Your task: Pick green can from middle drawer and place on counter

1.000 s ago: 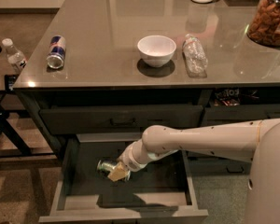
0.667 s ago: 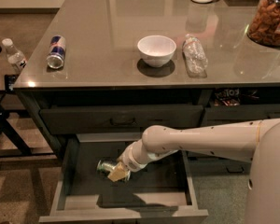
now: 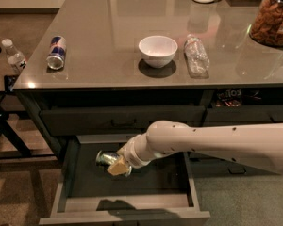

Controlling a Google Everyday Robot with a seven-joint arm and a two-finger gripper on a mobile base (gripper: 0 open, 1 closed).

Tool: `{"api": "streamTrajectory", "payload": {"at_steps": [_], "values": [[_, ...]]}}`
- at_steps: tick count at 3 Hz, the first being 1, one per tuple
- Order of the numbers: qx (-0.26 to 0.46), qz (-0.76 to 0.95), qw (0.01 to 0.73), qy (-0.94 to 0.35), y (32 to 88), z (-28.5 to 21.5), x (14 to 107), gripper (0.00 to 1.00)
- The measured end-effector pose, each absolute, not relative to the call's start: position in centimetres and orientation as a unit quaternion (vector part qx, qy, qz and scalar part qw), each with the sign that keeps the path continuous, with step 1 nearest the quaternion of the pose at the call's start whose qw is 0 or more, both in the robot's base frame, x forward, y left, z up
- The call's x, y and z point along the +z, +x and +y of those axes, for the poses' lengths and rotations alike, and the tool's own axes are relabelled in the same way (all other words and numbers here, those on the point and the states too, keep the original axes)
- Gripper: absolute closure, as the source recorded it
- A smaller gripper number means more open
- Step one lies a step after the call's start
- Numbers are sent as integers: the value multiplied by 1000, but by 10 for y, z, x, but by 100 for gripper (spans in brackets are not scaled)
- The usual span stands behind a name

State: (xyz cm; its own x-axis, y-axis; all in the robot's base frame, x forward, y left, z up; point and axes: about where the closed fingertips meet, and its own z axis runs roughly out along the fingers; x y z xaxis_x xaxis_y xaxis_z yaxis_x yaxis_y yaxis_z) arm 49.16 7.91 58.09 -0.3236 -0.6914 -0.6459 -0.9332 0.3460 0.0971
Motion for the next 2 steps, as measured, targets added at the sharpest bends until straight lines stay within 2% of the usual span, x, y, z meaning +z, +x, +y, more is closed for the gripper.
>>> {"api": "streamTrajectory", "payload": {"at_steps": [1, 2], "values": [[209, 772, 297, -521, 487, 69, 646, 100], [209, 772, 297, -521, 487, 69, 646, 100]]}}
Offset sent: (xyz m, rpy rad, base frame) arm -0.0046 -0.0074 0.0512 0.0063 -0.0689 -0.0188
